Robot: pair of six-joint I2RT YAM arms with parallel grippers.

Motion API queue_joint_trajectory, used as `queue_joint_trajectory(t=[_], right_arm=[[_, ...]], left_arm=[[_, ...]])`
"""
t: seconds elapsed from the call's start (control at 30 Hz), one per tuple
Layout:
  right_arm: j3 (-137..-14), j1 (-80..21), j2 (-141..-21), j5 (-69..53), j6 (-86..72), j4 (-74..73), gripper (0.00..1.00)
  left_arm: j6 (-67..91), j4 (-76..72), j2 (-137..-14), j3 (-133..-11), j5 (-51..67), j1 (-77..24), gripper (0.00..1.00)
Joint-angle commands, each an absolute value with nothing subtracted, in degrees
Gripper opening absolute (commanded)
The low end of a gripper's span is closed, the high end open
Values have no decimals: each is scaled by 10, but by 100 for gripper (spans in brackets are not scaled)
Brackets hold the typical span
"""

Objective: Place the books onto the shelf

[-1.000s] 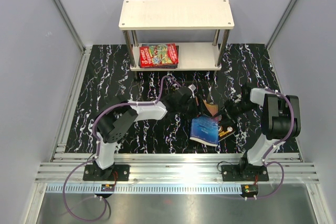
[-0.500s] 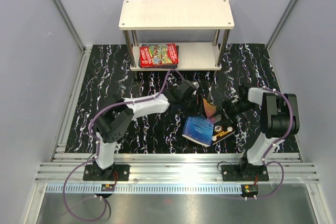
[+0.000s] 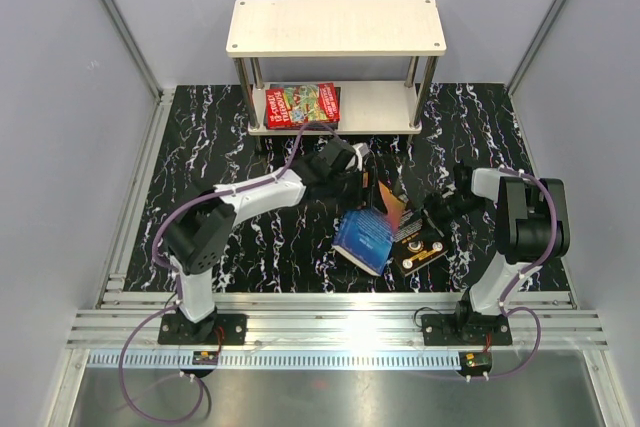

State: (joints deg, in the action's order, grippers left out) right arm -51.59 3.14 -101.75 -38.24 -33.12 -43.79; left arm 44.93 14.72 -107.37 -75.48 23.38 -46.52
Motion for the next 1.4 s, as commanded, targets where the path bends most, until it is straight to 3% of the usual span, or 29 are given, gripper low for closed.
queue_joint_trajectory(t=[0.0,0.13,0.2,0.23,0.27,0.47,0.7,1.27,1.37], right_arm=[[-494,24,-1028,-294,-328,-388,51],[-487,24,-1028,-294,-331,-381,51],[-485,24,-1028,-294,-333,-381,51],[-484,24,-1028,-294,-333,-381,51],[-484,24,-1028,-293,-333,-381,51],[-481,24,-1024,-292,-332,-381,51],[-478,24,-1025,-293,-336,-379,51],[-470,24,-1021,-294,-342,-373,51],[-468,24,-1023,-295,-345,-369,51]], left_arm=[[475,42,-1014,-763,315,-464,72],[503,3,-1014,-758,344,-465,71],[509,2,-1015,-750,350,-465,53],[512,3,-1019,-746,351,-464,32],[512,2,-1019,-745,344,-465,28],[422,146,-1056,-798,316,-477,39],[386,197,-1099,-845,313,-500,52],[290,448,-1139,-973,83,-513,47],[286,447,-1140,-969,83,-516,37]])
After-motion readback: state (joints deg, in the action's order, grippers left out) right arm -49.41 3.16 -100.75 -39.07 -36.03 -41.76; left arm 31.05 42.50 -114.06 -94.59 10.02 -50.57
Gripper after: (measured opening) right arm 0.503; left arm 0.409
